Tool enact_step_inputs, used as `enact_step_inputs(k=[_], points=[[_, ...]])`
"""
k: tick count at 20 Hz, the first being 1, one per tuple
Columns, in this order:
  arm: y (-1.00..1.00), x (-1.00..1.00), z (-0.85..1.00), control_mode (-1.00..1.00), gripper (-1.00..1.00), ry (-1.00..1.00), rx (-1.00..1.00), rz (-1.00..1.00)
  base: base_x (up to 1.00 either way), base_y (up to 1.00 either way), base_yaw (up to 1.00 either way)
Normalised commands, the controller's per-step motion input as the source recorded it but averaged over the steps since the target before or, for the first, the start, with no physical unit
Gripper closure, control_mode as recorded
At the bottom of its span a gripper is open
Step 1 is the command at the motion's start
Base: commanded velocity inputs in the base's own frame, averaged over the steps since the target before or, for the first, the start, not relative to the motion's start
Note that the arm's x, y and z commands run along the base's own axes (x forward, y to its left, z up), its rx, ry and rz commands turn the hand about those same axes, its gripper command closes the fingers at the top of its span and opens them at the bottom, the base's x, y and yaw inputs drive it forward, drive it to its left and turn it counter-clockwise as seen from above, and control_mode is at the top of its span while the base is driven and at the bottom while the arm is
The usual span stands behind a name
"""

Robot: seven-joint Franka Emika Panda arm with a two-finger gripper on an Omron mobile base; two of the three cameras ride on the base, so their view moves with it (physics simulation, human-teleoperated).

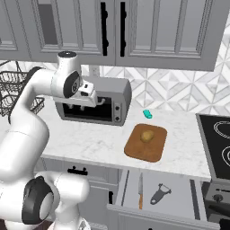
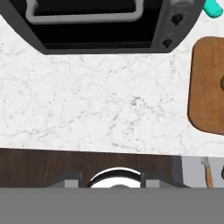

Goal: Place the appropriate cutting tool for cutting the potato skin on the cutting board.

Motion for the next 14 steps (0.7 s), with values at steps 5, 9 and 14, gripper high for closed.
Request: enact_step_inputs(k=[5, 9, 14], points=[[-0.09, -0.33, -0.09, -1.0, -1.0, 0.0, 0.03, -0.02, 0.0, 0.0, 0.0], [-0.88, -0.57, -0.47, -1.0, -1.0, 0.03, 0.21, -0.29, 0.0, 0.0, 0.0], [-1.0, -0.05, -0.43, -1.0, -1.0, 0.26, 0.21, -0.45, 0.0, 0.0, 0.0]])
